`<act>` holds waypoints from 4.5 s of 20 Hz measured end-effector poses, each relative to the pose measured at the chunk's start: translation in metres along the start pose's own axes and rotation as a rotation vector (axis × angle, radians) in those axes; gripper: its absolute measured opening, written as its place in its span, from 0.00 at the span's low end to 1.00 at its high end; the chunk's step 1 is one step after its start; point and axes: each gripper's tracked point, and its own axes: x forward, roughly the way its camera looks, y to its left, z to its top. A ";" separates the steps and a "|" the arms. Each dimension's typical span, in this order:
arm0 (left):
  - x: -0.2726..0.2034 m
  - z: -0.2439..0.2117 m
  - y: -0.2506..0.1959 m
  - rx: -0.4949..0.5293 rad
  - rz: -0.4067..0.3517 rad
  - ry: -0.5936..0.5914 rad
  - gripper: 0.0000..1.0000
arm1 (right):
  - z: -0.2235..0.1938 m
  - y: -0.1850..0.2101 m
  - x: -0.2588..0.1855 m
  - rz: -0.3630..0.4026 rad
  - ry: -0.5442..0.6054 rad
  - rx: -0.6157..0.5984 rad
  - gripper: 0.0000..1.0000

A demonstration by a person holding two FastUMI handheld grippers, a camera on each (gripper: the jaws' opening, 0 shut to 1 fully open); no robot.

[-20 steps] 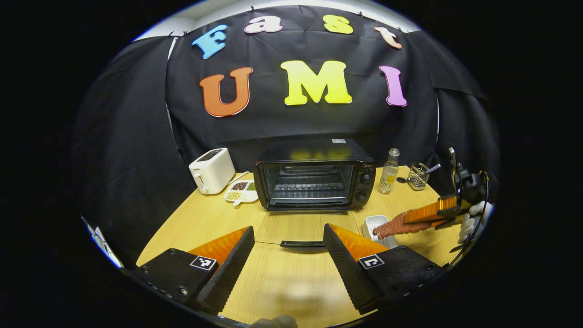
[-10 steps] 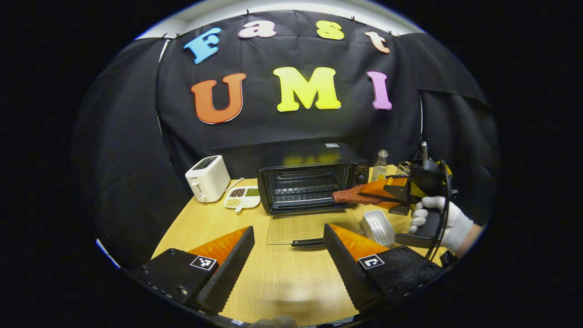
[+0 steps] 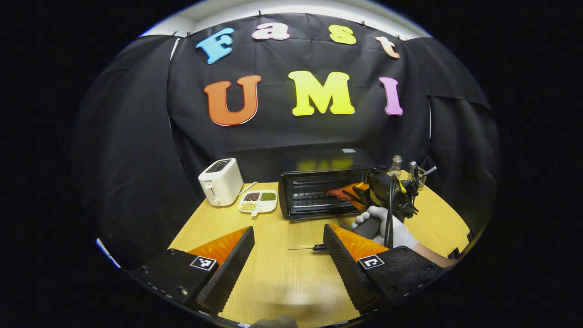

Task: Open the electric oven with the left hand, put the food in, and close the electric oven.

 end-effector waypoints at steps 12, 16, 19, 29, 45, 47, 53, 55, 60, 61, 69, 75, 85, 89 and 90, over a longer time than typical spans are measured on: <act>0.024 -0.007 0.022 -0.053 0.038 0.023 0.97 | -0.011 0.000 0.070 -0.070 -0.078 -0.184 0.19; 0.033 -0.013 0.019 -0.079 0.025 0.041 0.97 | -0.016 -0.007 0.072 -0.109 -0.041 -0.331 0.25; 0.038 -0.013 0.017 -0.080 0.024 0.044 0.97 | -0.022 -0.008 0.068 -0.120 -0.035 -0.461 0.43; 0.040 -0.019 0.021 -0.095 0.043 0.047 0.97 | -0.017 -0.003 0.052 -0.177 -0.091 -0.950 0.93; 0.012 -0.004 0.001 -0.064 0.000 -0.014 0.97 | 0.019 0.021 -0.095 -0.123 -0.012 -1.017 0.98; 0.003 -0.002 -0.004 -0.058 -0.013 -0.027 0.97 | 0.036 0.037 -0.134 -0.112 -0.032 -1.077 0.98; -0.013 -0.009 -0.026 -0.036 -0.053 -0.065 0.97 | 0.084 0.074 -0.254 -0.077 -0.101 -1.135 0.98; -0.012 -0.019 -0.040 -0.031 -0.061 -0.064 0.98 | 0.110 0.079 -0.291 -0.072 -0.137 -1.153 0.98; 0.003 -0.065 -0.084 -0.043 -0.040 0.035 0.97 | 0.180 0.080 -0.375 -0.067 -0.185 -1.165 0.98; 0.005 -0.075 -0.094 -0.052 -0.036 0.050 0.97 | 0.190 0.076 -0.387 -0.070 -0.172 -1.174 0.98; 0.051 -0.133 -0.148 -0.059 -0.019 0.153 0.97 | 0.244 0.053 -0.444 -0.132 -0.171 -1.263 0.98; 0.102 -0.159 -0.158 -0.028 -0.064 0.185 0.98 | 0.238 0.058 -0.453 -0.213 -0.228 -1.216 0.98; 0.156 -0.174 -0.156 0.010 -0.097 0.212 0.97 | 0.234 0.062 -0.460 -0.310 -0.261 -1.125 0.98; 0.158 -0.176 -0.155 0.008 -0.110 0.226 0.98 | 0.234 0.061 -0.459 -0.327 -0.262 -1.107 0.98; 0.158 -0.174 -0.155 0.007 -0.113 0.228 0.98 | 0.233 0.062 -0.460 -0.327 -0.264 -1.104 0.98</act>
